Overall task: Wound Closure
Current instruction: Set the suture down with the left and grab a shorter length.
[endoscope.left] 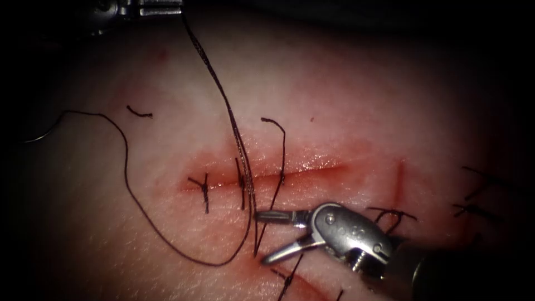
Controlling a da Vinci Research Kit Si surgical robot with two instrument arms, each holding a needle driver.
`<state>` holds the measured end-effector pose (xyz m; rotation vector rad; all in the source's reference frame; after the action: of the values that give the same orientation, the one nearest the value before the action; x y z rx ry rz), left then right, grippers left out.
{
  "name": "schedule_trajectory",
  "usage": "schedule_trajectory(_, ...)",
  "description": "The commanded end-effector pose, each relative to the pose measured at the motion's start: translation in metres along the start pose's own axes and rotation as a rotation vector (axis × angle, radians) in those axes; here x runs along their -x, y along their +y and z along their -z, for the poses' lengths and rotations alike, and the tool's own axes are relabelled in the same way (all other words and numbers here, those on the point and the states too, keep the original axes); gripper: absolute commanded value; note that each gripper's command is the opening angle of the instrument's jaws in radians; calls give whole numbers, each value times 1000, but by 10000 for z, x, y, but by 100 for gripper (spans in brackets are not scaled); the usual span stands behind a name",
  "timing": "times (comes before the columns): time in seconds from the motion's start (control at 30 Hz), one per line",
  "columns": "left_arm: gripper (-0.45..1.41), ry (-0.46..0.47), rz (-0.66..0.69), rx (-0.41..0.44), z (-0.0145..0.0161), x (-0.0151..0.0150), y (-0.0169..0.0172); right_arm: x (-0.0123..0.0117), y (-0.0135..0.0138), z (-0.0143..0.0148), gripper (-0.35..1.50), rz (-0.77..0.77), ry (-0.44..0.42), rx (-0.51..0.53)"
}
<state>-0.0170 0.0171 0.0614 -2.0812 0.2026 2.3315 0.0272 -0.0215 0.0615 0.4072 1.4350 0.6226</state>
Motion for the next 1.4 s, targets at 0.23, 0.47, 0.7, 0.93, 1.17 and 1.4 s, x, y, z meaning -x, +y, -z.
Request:
schedule_trajectory(0.23, -45, 0, -4, 0, -3, 4, -7, 3, 3, -25, -35, -3, -38, 27)
schedule_trajectory(0.47, -45, 3, -4, -3, 5, 5, -8, 0, 5, -5, -10, 48, -109, -53)
schedule_trajectory(0.7, -45, -2, -22, 5, 25, 12, -2, -3, -12, 0, 44, 26, -81, -88)
schedule_trajectory(0.93, -45, -33, 13, 19, 93, 6, 24, -22, -6, 7, -35, 29, -53, -115)
schedule_trajectory(1.17, -45, -77, 95, 14, 159, 8, 68, -24, -6, 13, -35, 32, -48, -108)
schedule_trajectory(1.4, 89, -207, 320, -115, 185, 13, 114, -61, 15, 37, -35, 68, -49, -38)
